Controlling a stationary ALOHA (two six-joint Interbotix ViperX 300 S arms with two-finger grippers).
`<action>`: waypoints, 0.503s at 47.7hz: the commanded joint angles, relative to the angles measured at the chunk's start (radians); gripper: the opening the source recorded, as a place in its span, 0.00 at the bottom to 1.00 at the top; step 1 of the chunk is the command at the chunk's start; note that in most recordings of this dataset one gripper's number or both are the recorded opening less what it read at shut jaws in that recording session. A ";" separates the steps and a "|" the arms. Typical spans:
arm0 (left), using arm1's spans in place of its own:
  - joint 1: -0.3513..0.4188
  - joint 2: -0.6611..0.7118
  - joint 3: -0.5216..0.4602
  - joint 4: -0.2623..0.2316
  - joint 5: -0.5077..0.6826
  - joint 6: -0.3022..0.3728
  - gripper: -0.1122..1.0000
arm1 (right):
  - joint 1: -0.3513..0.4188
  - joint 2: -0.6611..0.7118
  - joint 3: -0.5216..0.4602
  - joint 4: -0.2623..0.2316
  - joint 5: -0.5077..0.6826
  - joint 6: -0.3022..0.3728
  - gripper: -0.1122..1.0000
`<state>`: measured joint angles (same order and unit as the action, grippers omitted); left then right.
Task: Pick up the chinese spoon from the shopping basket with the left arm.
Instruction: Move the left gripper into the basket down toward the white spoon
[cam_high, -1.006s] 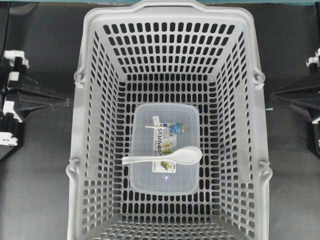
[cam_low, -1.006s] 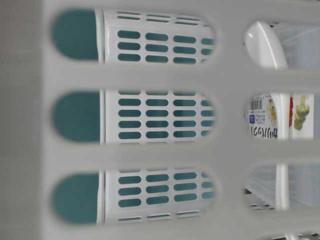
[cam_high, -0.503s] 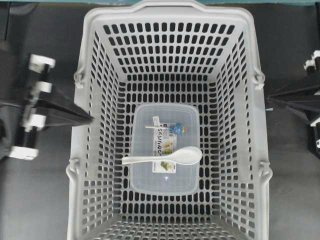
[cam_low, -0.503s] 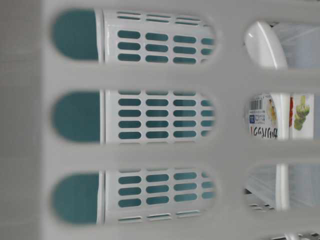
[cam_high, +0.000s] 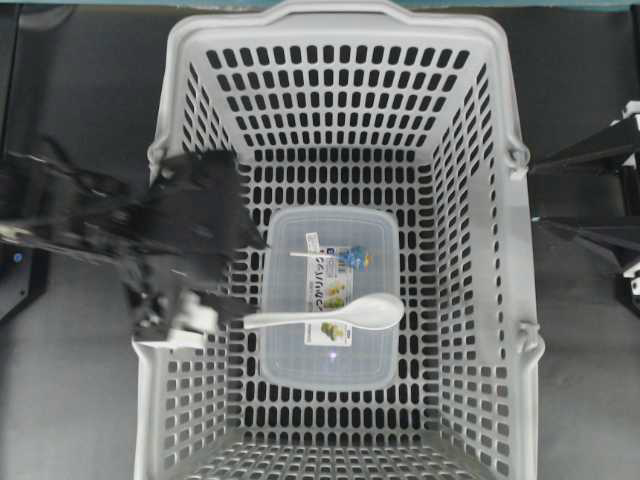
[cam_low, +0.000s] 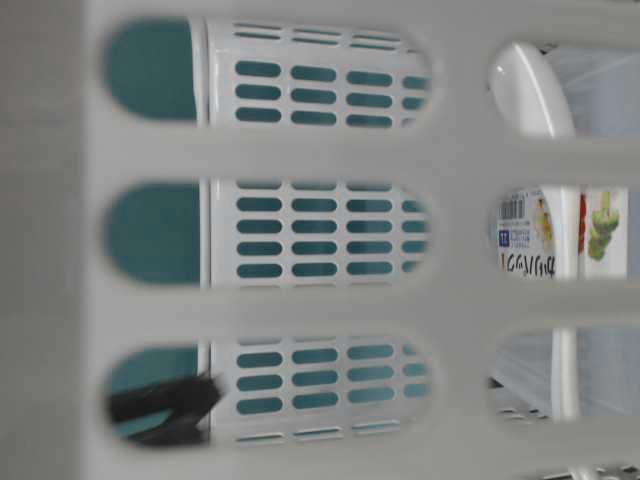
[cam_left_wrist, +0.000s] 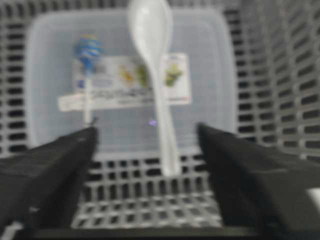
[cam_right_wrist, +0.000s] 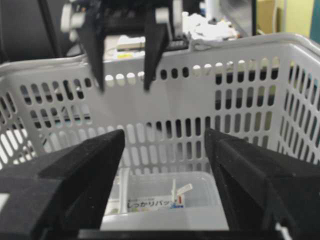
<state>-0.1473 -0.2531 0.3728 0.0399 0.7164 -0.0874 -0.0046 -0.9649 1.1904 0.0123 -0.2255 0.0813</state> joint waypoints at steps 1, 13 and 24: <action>-0.011 0.084 -0.086 0.003 0.035 0.000 0.88 | -0.002 0.006 -0.012 0.003 -0.014 -0.003 0.67; -0.049 0.301 -0.235 0.003 0.121 -0.005 0.87 | -0.002 0.009 -0.011 0.003 -0.012 -0.002 0.67; -0.049 0.416 -0.268 0.005 0.170 -0.006 0.87 | -0.002 0.008 -0.009 0.003 -0.014 -0.002 0.67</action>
<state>-0.1963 0.1473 0.1289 0.0414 0.8851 -0.0920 -0.0046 -0.9649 1.1904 0.0123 -0.2286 0.0798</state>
